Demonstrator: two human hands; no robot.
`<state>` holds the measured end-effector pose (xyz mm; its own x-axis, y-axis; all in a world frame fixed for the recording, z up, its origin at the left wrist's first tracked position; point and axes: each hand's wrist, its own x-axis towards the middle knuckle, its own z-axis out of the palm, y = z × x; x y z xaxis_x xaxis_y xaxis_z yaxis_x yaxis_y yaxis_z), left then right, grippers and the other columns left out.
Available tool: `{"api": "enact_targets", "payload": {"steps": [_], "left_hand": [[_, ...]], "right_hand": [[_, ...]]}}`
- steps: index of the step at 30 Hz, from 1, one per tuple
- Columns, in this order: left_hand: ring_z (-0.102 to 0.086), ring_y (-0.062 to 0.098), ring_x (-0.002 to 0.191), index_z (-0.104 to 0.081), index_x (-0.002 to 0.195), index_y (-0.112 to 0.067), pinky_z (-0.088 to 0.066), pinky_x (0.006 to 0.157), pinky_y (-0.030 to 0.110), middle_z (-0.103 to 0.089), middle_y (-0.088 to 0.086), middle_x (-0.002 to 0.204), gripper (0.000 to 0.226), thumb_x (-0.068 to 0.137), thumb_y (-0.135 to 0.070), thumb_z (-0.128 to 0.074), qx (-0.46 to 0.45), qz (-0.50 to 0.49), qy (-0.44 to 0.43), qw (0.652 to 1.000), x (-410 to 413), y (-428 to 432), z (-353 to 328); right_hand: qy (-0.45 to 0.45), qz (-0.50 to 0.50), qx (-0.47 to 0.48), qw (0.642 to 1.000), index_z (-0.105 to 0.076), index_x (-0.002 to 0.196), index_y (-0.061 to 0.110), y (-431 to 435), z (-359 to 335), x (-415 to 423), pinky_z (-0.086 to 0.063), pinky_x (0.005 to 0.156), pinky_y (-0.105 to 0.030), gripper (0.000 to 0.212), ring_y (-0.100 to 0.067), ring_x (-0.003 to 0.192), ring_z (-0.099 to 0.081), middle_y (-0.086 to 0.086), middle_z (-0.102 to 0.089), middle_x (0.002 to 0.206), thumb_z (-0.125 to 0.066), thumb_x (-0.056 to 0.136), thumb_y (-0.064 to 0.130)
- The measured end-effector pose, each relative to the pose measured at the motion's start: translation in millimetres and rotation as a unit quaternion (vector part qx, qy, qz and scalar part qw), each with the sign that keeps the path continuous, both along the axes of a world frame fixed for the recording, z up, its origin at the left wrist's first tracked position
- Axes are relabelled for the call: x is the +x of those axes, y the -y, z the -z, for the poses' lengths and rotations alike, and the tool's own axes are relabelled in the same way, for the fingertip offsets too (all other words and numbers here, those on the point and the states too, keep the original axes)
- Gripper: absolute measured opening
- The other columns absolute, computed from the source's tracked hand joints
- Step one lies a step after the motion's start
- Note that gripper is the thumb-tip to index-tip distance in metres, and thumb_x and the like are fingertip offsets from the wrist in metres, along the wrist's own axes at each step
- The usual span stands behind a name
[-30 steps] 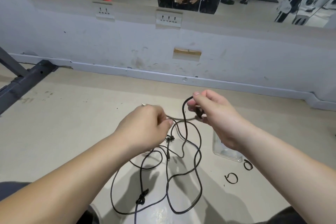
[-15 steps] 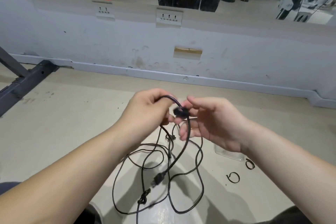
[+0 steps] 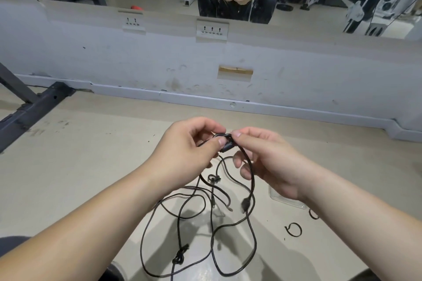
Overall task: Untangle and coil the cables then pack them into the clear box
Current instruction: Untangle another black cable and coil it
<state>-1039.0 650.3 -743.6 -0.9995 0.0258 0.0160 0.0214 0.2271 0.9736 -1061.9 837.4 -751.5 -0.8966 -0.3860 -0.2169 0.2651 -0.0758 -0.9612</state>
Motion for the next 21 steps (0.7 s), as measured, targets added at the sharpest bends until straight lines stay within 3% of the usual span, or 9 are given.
{"api": "enact_targets", "payload": {"steps": [2, 6, 10, 12, 14, 18, 21], "left_hand": [[-0.070, 0.015, 0.071, -0.071, 0.104, -0.016, -0.063, 0.061, 0.035, -0.071, 0.019, 0.091, 0.010, 0.097, -0.009, -0.069, 0.018, -0.007, 0.002, 1.000, -1.3, -1.3, -1.3], [-0.069, 0.010, 0.069, -0.069, 0.111, -0.015, -0.063, 0.062, 0.035, -0.072, 0.003, 0.080, 0.012, 0.101, -0.011, -0.064, 0.061, -0.033, 0.019, 0.997, -2.9, -1.0, -1.0], [-0.068, 0.013, 0.072, -0.074, 0.106, -0.011, -0.063, 0.065, 0.034, -0.077, 0.014, 0.097, 0.015, 0.104, -0.016, -0.059, 0.103, -0.006, 0.067, 0.992, -3.3, 0.7, -5.9], [-0.068, 0.015, 0.075, -0.073, 0.105, -0.007, -0.064, 0.069, 0.038, -0.074, 0.013, 0.095, 0.022, 0.105, -0.022, -0.058, 0.128, 0.007, 0.088, 0.988, -3.1, 1.5, -8.4], [-0.068, 0.013, 0.077, -0.072, 0.104, -0.003, -0.064, 0.070, 0.038, -0.072, 0.011, 0.090, 0.025, 0.105, -0.024, -0.059, 0.128, 0.014, 0.095, 0.987, -2.6, 1.9, -8.5], [-0.064, 0.013, 0.076, -0.071, 0.099, 0.000, -0.063, 0.074, 0.039, -0.066, 0.007, 0.082, 0.016, 0.100, -0.014, -0.065, 0.115, 0.038, 0.109, 0.987, 2.5, -2.3, -4.6], [-0.064, 0.013, 0.077, -0.069, 0.095, -0.006, -0.063, 0.079, 0.042, -0.065, 0.009, 0.085, 0.010, 0.100, -0.014, -0.065, 0.126, 0.046, 0.147, 0.980, 3.0, -4.6, -3.4]], "right_hand": [[0.042, -0.019, -0.052, 0.998, -0.071, 0.098, 0.012, -2.5, -4.3, -2.5, -0.036, 0.046, -0.026, 0.010, -0.019, 0.062, -0.059, -0.014, -0.073, 0.107, -0.062, 0.096, 0.017], [0.050, -0.076, -0.046, 0.995, -0.066, 0.127, 0.011, -6.1, -6.9, -3.8, -0.036, 0.049, -0.025, 0.032, -0.020, 0.072, -0.063, -0.014, -0.072, 0.117, -0.064, 0.095, 0.014], [0.069, -0.054, -0.045, 0.995, -0.070, 0.126, 0.013, -4.9, -7.4, -5.3, -0.034, 0.049, -0.024, 0.034, -0.017, 0.068, -0.059, -0.013, -0.072, 0.111, -0.065, 0.092, 0.012], [0.093, -0.064, -0.044, 0.993, -0.070, 0.127, 0.013, -7.8, -10.8, -7.0, -0.030, 0.048, -0.023, 0.038, -0.015, 0.069, -0.057, -0.014, -0.072, 0.114, -0.067, 0.089, 0.014], [0.110, -0.072, -0.033, 0.991, -0.072, 0.123, 0.013, -9.9, -13.8, -6.3, -0.027, 0.046, -0.022, 0.035, -0.014, 0.069, -0.056, -0.012, -0.072, 0.115, -0.067, 0.088, 0.014], [0.097, -0.052, 0.000, 0.994, -0.074, 0.085, 0.019, -6.4, -11.6, -0.6, -0.023, 0.039, -0.019, 0.007, -0.013, 0.060, -0.052, -0.005, -0.072, 0.092, -0.076, 0.082, 0.013], [0.020, -0.037, 0.051, 0.998, -0.064, 0.080, 0.018, -4.5, -7.4, 2.3, -0.027, 0.041, -0.020, 0.015, -0.014, 0.058, -0.051, -0.003, -0.071, 0.083, -0.078, 0.083, 0.013]]}}
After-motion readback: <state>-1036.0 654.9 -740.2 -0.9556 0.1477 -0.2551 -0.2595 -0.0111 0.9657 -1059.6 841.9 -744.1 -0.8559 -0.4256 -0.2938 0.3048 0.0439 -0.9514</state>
